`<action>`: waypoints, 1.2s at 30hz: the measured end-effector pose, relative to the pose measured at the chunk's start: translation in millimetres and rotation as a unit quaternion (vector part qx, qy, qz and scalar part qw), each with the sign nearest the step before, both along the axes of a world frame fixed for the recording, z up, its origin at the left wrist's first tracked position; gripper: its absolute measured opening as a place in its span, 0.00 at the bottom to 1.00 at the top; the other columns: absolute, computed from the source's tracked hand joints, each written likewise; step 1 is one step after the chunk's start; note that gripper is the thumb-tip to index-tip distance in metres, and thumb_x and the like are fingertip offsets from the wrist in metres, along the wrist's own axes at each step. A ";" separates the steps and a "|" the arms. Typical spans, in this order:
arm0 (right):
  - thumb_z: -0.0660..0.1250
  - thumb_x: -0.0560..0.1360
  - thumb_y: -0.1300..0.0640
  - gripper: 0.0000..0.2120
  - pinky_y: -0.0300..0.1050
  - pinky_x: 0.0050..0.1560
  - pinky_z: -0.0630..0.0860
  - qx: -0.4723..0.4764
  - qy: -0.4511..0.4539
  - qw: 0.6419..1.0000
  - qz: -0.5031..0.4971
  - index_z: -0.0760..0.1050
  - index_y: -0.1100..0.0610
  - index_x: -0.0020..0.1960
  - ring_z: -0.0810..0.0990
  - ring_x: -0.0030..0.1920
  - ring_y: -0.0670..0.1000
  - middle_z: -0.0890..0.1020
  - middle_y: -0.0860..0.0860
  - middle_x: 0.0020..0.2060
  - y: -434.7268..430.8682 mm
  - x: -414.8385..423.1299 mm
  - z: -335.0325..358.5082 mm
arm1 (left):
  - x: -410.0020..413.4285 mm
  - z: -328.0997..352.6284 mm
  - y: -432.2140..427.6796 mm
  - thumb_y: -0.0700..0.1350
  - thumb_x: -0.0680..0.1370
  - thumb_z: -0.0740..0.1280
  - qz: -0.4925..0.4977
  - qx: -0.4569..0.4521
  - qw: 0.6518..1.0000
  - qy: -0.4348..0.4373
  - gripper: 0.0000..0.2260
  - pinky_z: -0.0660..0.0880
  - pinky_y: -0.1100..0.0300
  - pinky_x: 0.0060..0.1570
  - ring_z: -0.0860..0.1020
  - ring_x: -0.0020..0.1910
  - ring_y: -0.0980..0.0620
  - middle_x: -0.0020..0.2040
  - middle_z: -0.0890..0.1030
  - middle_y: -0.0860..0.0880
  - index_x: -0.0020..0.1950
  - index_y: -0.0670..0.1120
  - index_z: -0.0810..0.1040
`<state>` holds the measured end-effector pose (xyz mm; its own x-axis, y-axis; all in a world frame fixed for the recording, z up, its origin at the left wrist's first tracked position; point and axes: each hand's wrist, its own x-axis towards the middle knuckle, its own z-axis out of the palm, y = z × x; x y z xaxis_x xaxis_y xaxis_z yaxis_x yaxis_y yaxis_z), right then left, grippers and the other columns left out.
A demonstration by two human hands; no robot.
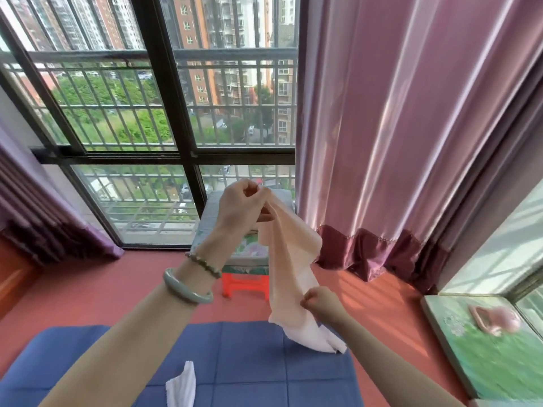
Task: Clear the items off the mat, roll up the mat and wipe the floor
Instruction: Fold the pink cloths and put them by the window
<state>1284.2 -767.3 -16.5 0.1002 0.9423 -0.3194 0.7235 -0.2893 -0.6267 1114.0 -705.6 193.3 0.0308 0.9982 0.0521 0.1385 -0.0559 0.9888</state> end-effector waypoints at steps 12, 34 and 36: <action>0.60 0.76 0.61 0.05 0.32 0.36 0.66 0.099 0.273 0.956 0.039 0.69 0.57 0.41 0.71 0.32 0.38 0.73 0.45 0.32 -17.2 6.8 106.8 | -20.5 -83.1 41.9 0.35 0.78 0.64 -0.048 -0.130 0.990 0.028 0.04 0.80 0.65 0.35 0.79 0.40 0.48 0.46 0.79 0.39 0.44 0.39 0.77; 0.55 0.81 0.59 0.08 0.42 0.34 0.72 0.102 0.418 0.885 -0.179 0.68 0.55 0.44 0.74 0.36 0.49 0.74 0.52 0.38 -3.6 -3.0 154.7 | -30.0 -128.6 -75.5 0.39 0.75 0.69 -0.233 -0.112 0.964 0.063 0.03 0.76 0.55 0.48 0.81 0.43 0.57 0.43 0.84 0.51 0.47 0.45 0.81; 0.61 0.79 0.58 0.02 0.42 0.36 0.74 0.085 0.462 0.874 -0.129 0.70 0.55 0.48 0.76 0.38 0.50 0.75 0.53 0.41 -9.1 11.5 157.1 | -27.5 -117.7 -76.3 0.35 0.76 0.67 -0.215 -0.100 0.971 0.010 0.04 0.75 0.65 0.38 0.81 0.40 0.54 0.40 0.82 0.49 0.43 0.43 0.77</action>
